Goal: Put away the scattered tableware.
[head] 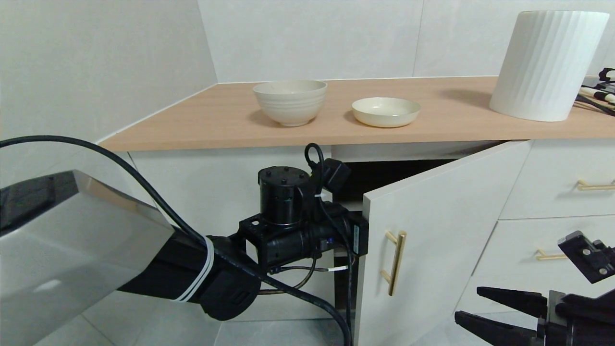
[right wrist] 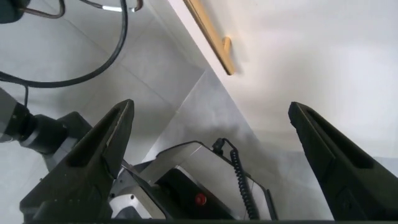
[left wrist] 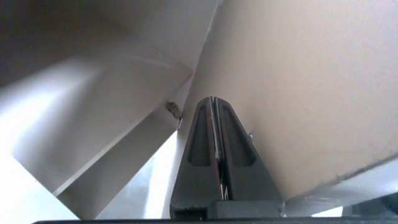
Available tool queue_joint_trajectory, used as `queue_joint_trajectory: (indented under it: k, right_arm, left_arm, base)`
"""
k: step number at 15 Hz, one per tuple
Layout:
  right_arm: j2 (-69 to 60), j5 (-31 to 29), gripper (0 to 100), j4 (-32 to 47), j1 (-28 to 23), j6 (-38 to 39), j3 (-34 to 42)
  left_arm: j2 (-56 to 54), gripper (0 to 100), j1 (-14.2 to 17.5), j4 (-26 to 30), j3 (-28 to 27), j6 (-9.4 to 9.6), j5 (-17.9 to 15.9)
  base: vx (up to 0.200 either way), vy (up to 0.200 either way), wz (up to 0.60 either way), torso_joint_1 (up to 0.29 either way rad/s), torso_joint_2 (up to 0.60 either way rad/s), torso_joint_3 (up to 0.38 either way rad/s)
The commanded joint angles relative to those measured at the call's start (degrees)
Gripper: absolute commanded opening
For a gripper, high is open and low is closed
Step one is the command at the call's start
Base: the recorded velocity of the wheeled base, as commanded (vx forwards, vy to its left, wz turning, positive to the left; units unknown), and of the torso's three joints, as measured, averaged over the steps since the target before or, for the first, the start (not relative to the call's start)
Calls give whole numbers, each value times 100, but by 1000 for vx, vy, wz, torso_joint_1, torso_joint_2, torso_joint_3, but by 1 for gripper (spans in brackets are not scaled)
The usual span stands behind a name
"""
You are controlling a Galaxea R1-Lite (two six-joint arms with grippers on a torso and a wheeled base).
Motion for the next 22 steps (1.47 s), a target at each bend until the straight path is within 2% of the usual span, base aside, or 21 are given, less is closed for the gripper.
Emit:
queue_joint_trajectory:
  k: [1, 5, 8, 10, 11, 13, 15, 20, 22]
  right_arm:
    - [-29, 3, 100, -5, 5, -1, 1]
    - [-47, 3, 100, -5, 5, -1, -8]
    - [-187, 12, 100, 4, 22, -27, 1]
    - [-319, 21, 100, 65, 75, -238, 19]
    - [-644, 21, 100, 399, 295, -432, -16]
    - [-987, 29, 100, 900, 506, -432, -210]
    - [-1163, 38, 100, 1155, 506, -440, -324]
    - [-1163, 38, 100, 1182, 506, -440, -350]
    - [-1154, 38, 100, 1182, 506, -440, -350]
  left_arm:
    - [118, 0, -24, 29, -142, -70, 8]
    - [329, 0, -42, 38, -344, -79, 8]
    - [400, 0, -112, 46, -529, -281, 8]
    - [364, 0, -129, 46, -476, -316, 16]
    - [180, 0, -209, 38, -169, -316, 148]
    - [-57, 0, -314, 2, 174, -316, 166]
    - [-137, 0, -349, 2, 244, -316, 175]
    - [48, 0, -349, -15, 368, -325, 218]
    - [206, 0, -340, -173, 341, -369, 210]
  base:
    - [-200, 0, 0, 2, 7, 2]
    - [0, 0, 0, 0, 0, 0]
    - [0, 0, 0, 0, 0, 0]
    - [0, 0, 0, 0, 0, 0]
    - [0, 0, 0, 0, 0, 0]
    - [0, 0, 0, 0, 0, 0]
    - [0, 0, 0, 0, 0, 0]
    - [0, 0, 0, 0, 0, 0]
    - [-200, 0, 0, 2, 7, 0]
